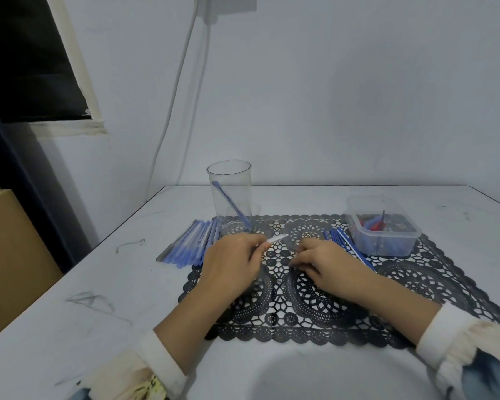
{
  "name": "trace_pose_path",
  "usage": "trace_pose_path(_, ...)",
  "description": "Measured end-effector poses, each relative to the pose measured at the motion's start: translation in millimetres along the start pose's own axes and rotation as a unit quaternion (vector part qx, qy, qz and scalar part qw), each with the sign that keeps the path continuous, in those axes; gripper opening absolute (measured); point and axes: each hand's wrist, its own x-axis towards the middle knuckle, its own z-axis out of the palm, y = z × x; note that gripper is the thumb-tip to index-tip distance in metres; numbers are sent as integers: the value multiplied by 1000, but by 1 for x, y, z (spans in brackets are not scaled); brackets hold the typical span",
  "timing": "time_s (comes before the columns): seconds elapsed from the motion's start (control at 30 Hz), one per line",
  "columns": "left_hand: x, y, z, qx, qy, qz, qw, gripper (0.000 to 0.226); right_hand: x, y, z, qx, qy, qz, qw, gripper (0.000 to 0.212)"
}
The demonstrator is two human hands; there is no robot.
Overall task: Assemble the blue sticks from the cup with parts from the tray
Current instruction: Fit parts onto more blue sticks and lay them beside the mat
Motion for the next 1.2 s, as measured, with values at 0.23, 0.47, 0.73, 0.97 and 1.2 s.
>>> trace_pose_path(0.23, -1, 3, -3, -3, -11, -2, 1000, 27, 1, -9, -9, 144, 188, 95, 967, 24)
trace_pose_path(0.47, -3, 5, -1, -50, -9, 19, 999, 26, 0, -17, -13, 360, 236, 148, 891, 26)
trace_pose_path(0.73, -4, 4, 0, -56, 2, 32, 998, 26, -1, -19, -10, 528, 211, 170, 805, 27)
trace_pose_path(0.97, -3, 4, 1, -57, 0, 44, 997, 25, -1, -21, -9, 523, 213, 152, 811, 30)
trace_pose_path(1.2, -5, 5, 1, -64, 18, 72, 995, 23, -2, -20, -10, 508, 196, 125, 829, 24)
